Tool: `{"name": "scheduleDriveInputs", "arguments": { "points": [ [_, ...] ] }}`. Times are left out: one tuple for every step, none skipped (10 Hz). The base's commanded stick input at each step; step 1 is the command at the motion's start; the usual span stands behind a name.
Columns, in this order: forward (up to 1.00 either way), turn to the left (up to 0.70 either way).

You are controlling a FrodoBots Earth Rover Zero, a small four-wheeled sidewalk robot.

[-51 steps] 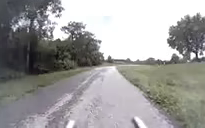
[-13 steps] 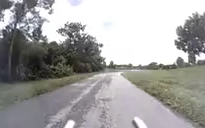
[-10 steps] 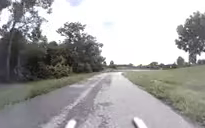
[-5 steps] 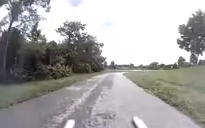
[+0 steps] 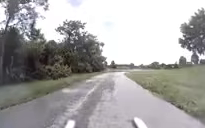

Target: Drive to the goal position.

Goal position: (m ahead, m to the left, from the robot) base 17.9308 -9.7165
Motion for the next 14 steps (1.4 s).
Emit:
{"name": "scheduleDriveInputs", "arguments": {
  "points": [
    [0.70, 0.00],
    [0.70, 0.00],
    [0.70, -0.03],
    [0.70, -0.07],
    [0.70, -0.21],
    [0.70, -0.25],
    [0.70, -0.03],
    [0.70, 0.00],
    [0.70, 0.00],
    [0.70, 0.00],
    [0.70, 0.00],
    [0.70, -0.07],
    [0.70, -0.17],
    [0.70, -0.27]
  ]
}}
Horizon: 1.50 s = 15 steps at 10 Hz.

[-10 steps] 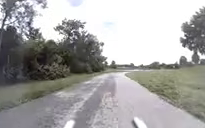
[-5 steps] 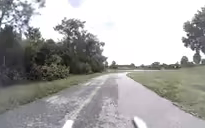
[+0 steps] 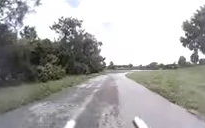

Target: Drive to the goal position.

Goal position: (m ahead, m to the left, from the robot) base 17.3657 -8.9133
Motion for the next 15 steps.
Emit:
{"name": "scheduleDriveInputs", "arguments": {
  "points": [
    [0.70, -0.35],
    [0.70, -0.35],
    [0.70, -0.30],
    [0.70, -0.25],
    [0.70, -0.19],
    [0.70, -0.13],
    [0.70, -0.08],
    [0.70, -0.02],
    [0.70, -0.06],
    [0.70, -0.15],
    [0.70, -0.24],
    [0.70, -0.31],
    [0.70, -0.35],
    [0.70, -0.35],
    [0.70, -0.29]
  ]
}}
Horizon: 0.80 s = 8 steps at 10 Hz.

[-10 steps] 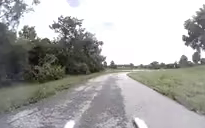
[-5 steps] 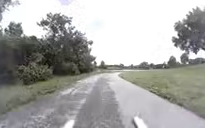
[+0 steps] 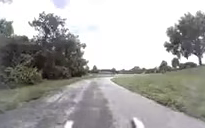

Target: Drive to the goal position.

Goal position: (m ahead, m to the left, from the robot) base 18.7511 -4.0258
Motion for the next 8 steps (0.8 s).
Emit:
{"name": "scheduleDriveInputs", "arguments": {
  "points": [
    [0.70, -0.11],
    [0.70, -0.03],
    [0.70, 0.00],
    [0.70, 0.00],
    [0.70, 0.00],
    [0.70, 0.00],
    [0.70, 0.00],
    [0.70, 0.00]
  ]
}}
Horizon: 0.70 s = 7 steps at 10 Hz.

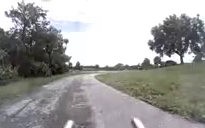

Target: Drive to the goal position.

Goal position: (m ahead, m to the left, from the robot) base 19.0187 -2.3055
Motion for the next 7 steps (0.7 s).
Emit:
{"name": "scheduleDriveInputs", "arguments": {
  "points": [
    [0.70, 0.00],
    [0.70, 0.00],
    [0.70, 0.00],
    [0.70, 0.00],
    [0.70, 0.00],
    [0.70, 0.00],
    [0.70, 0.00]
  ]
}}
